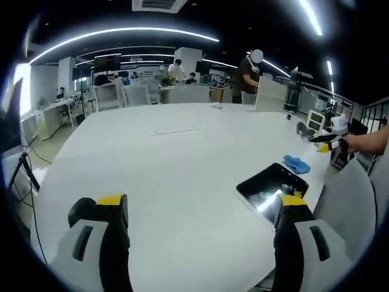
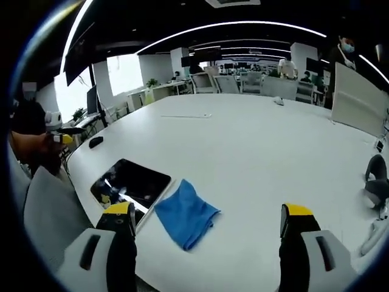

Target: Wipe the mirror surface with the cleaning cloth until all visible marks leave the cleaned area.

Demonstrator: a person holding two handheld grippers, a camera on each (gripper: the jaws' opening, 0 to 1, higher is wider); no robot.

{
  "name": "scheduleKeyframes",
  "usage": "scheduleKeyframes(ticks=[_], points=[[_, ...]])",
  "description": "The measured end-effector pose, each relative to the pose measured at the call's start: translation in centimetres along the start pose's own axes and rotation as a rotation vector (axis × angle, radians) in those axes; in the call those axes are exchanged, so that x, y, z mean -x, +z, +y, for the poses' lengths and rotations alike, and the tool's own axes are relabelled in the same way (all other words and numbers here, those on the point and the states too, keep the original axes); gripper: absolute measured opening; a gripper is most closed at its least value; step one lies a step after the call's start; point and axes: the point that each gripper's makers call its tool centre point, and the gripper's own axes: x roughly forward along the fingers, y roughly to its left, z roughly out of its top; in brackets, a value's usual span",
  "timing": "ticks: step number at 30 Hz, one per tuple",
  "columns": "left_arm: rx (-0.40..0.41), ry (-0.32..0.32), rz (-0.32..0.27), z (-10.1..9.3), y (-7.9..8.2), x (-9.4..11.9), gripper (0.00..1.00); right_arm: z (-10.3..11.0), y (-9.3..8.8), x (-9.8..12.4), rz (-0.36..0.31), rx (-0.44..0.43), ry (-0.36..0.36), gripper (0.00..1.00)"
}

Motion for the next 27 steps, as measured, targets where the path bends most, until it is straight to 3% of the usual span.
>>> scheduleKeyframes(ticks=[4,10,16,21,27], points=[[-0.004,-0.007,0.019,0.0,-0.3,-0.2,0.99,0.0,0.2,0.2,0.0,-0.002,-0.004,0.98],[-0.005,-0.02,-0.008,-0.4,0.6,-0.1,0.99,0.4,1.3,0.3,-0.003,0.011,-0.006,0.98],[-0.005,-0.025,-0.013,0.0,-0.1,0.0,0.99,0.7,0.8,0.2,0.021,0.031,0.001,0.98],[0.017,-0.037,0.015,-0.1,-1.1,0.2,0.99,0.9,0.6,-0.2,0.036,0.015,-0.01,0.95],[0.009,-0.039,0.002,0.0,-0.9,0.2,0.99,2.5,0.9,-1.0,0.022,0.057,0.006,0.86]])
